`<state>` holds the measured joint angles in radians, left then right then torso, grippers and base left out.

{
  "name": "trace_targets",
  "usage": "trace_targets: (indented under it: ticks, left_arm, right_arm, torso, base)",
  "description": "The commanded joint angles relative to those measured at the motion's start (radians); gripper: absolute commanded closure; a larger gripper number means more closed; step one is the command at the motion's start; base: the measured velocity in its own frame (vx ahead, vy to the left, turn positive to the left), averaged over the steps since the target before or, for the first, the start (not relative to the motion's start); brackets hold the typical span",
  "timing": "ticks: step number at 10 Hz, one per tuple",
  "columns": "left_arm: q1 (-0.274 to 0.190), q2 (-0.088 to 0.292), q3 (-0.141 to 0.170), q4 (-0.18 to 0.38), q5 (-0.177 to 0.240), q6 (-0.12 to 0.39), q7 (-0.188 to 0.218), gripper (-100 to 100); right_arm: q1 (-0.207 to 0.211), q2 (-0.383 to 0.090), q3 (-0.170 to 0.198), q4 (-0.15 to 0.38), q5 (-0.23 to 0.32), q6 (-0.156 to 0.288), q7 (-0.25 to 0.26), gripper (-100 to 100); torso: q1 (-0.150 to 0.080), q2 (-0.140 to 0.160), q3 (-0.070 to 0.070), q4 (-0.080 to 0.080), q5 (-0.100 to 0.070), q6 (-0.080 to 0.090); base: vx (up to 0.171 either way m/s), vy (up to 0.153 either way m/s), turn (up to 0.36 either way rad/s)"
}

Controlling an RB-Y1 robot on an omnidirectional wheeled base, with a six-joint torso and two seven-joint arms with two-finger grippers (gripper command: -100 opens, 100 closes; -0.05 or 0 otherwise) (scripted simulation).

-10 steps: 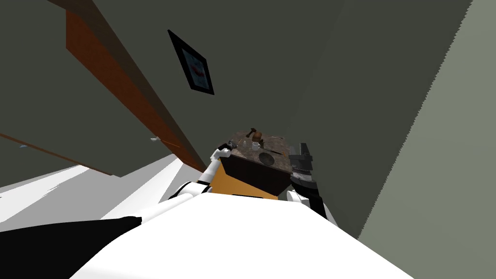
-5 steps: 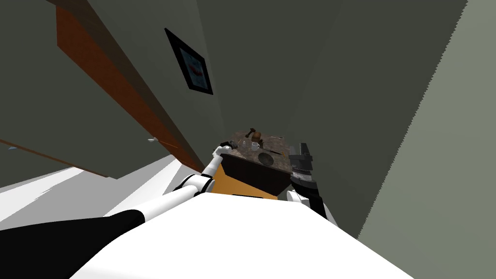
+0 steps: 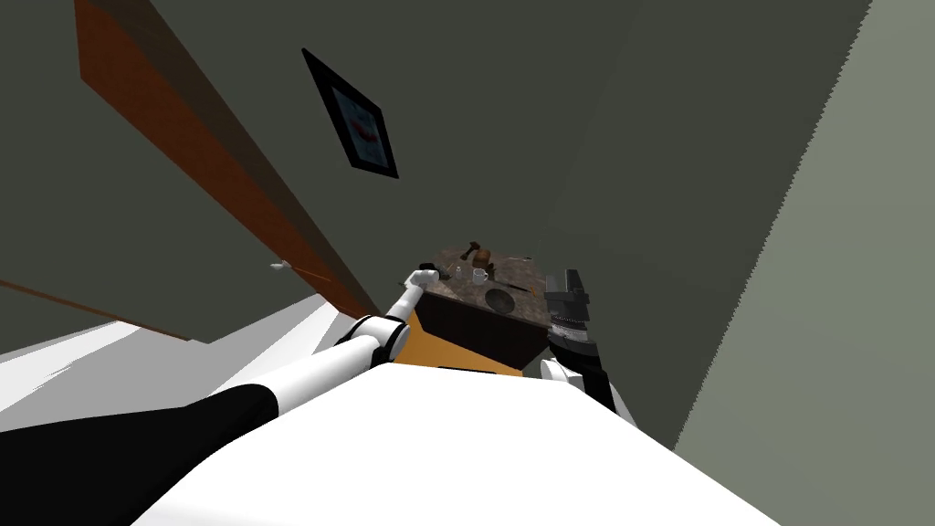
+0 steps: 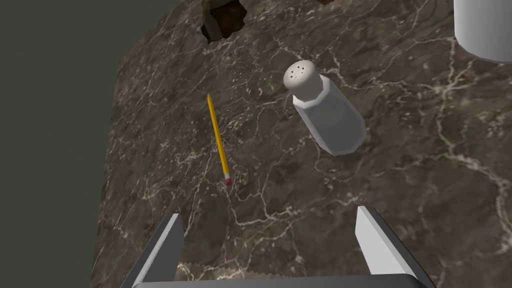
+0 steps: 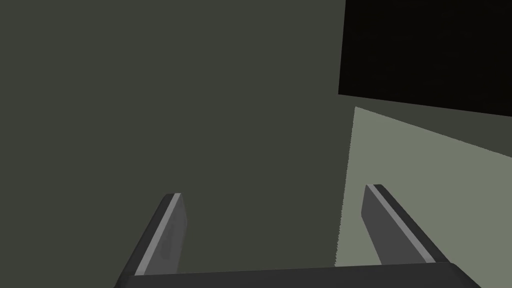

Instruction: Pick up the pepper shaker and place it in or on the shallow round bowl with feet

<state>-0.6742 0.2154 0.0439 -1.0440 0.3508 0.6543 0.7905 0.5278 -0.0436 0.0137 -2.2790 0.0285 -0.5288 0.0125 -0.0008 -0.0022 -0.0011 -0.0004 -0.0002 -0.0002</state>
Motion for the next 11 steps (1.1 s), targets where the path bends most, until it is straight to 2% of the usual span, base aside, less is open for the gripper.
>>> trace_targets:
  ticks: [1,2,3,4,5,6,7,8,9,10,11]
  left_arm:
    - [-0.03,0.003,0.004,0.05,0.007,0.035,0.013,-100]
    - [-0.03,0.003,0.004,0.057,0.007,0.035,0.013,-100]
    - [-0.074,0.007,0.01,0.095,0.017,0.081,0.034,-100]
    - [-0.077,0.007,0.01,0.12,0.017,0.081,0.034,-100]
    - [-0.123,0.01,0.018,0.16,0.026,0.12,0.054,-100]
    - [-0.123,0.01,0.018,0.181,0.026,0.126,0.054,-100]
    - [-0.165,0.014,0.025,0.212,0.035,0.166,0.073,-100]
    - [-0.167,0.014,0.025,0.241,0.035,0.168,0.073,-100]
    - [-0.207,0.018,0.032,0.264,0.044,0.207,0.09,-100]
    - [-0.208,0.018,0.032,0.295,0.044,0.207,0.09,-100]
    - [-0.247,0.022,0.039,0.332,0.051,0.245,0.105,-100]
  right_arm:
    - [0.0,0.0,0.0,0.0,0.0,0.0,0.0,0]
    - [0.0,0.0,0.0,0.0,0.0,0.0,0.0,0]
    - [0.0,0.0,0.0,0.0,0.0,0.0,0.0,0]
    - [0.0,0.0,0.0,0.0,0.0,0.0,0.0,0]
    - [0.0,0.0,0.0,0.0,0.0,0.0,0.0,0]
    - [0.0,0.0,0.0,0.0,0.0,0.0,0.0,0]
    - [0.0,0.0,0.0,0.0,0.0,0.0,0.0,0]
    - [0.0,0.0,0.0,0.0,0.0,0.0,0.0,0]
    - [0.0,0.0,0.0,0.0,0.0,0.0,0.0,0]
    - [0.0,0.0,0.0,0.0,0.0,0.0,0.0,0]
    - [0.0,0.0,0.0,0.0,0.0,0.0,0.0,0]
  torso:
    - [0.0,0.0,0.0,0.0,0.0,0.0]
    - [0.0,0.0,0.0,0.0,0.0,0.0]
    - [0.0,0.001,0.0,0.0,0.0,0.0]
    - [0.0,0.001,0.0,0.0,0.0,0.0]
    - [0.001,0.001,0.0,0.0,0.0,0.0]
    - [0.0,0.0,0.0,0.0,0.0,0.0]
    - [0.0,0.0,0.0,0.0,0.0,0.0]
    - [0.0,0.0,0.0,0.0,0.0,0.0]
    - [0.0,0.0,0.0,0.0,0.0,0.0]
    - [0.0,-0.001,0.0,0.0,0.0,0.0]
    - [0.0,0.0,0.0,0.0,0.0,0.0]
  base:
    - [0.028,0.0,-0.031]
    - [0.01,0.0,0.004]
    - [0.02,0.004,-0.042]
    - [0.025,0.005,-0.031]
    - [0.036,0.0,-0.049]
    - [0.033,-0.002,-0.026]
    - [0.039,0.001,-0.045]
    - [0.037,0.003,-0.031]
    - [0.042,0.001,-0.043]
    - [0.036,0.004,-0.035]
    - [0.049,0.008,-0.055]
